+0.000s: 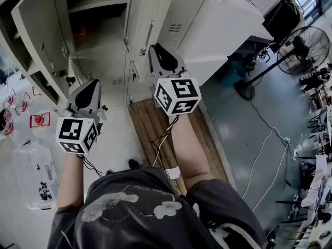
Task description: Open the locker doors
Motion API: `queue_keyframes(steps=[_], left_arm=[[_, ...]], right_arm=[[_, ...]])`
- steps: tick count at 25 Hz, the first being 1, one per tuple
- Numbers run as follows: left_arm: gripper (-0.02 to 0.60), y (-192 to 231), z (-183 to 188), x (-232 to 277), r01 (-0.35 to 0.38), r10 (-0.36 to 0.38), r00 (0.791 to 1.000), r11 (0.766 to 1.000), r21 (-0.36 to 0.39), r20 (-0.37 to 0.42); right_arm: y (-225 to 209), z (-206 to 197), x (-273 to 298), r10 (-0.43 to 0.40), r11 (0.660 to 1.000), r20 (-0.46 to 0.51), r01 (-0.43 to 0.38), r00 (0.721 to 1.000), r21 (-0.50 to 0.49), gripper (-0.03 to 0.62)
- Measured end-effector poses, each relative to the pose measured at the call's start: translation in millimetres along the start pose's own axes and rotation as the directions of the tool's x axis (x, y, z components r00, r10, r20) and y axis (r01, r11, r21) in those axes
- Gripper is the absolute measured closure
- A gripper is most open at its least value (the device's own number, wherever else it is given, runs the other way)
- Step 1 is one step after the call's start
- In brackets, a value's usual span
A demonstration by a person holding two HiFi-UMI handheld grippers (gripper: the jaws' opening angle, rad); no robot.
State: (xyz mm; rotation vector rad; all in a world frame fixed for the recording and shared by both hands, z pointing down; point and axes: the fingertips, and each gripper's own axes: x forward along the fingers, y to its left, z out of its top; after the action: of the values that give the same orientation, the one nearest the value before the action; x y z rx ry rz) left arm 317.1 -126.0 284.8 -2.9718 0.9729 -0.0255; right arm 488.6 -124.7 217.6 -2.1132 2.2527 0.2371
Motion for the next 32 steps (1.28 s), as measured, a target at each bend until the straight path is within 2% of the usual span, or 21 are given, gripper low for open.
queue_keyframes(steps=[14, 23, 28, 32], left_arm=[[0.572, -1, 11, 3, 0.037, -0.037, 0.999, 0.999, 0.018, 0.022], [0.572, 4, 3, -29, 0.094, -0.094, 0.995, 0.996, 0.012, 0.03], [0.572, 4, -7, -56, 0.147, -0.148, 0.989, 0.989, 0.033, 0.016], [0.572, 1, -12, -73, 0.195, -0.195, 0.981, 0.98, 0.04, 0.001]], right_arm=[[-24, -1, -10, -0.098, 0.995, -0.003, 0.098, 0.995, -0.012, 0.528], [4, 2, -40, -0.182, 0.983, -0.007, 0.182, 0.983, -0.034, 0.531], [26, 1, -70, -0.265, 0.964, 0.004, 0.265, 0.964, -0.013, 0.551], [43, -7, -93, -0.316, 0.949, -0.028, 0.316, 0.948, 0.002, 0.559]])
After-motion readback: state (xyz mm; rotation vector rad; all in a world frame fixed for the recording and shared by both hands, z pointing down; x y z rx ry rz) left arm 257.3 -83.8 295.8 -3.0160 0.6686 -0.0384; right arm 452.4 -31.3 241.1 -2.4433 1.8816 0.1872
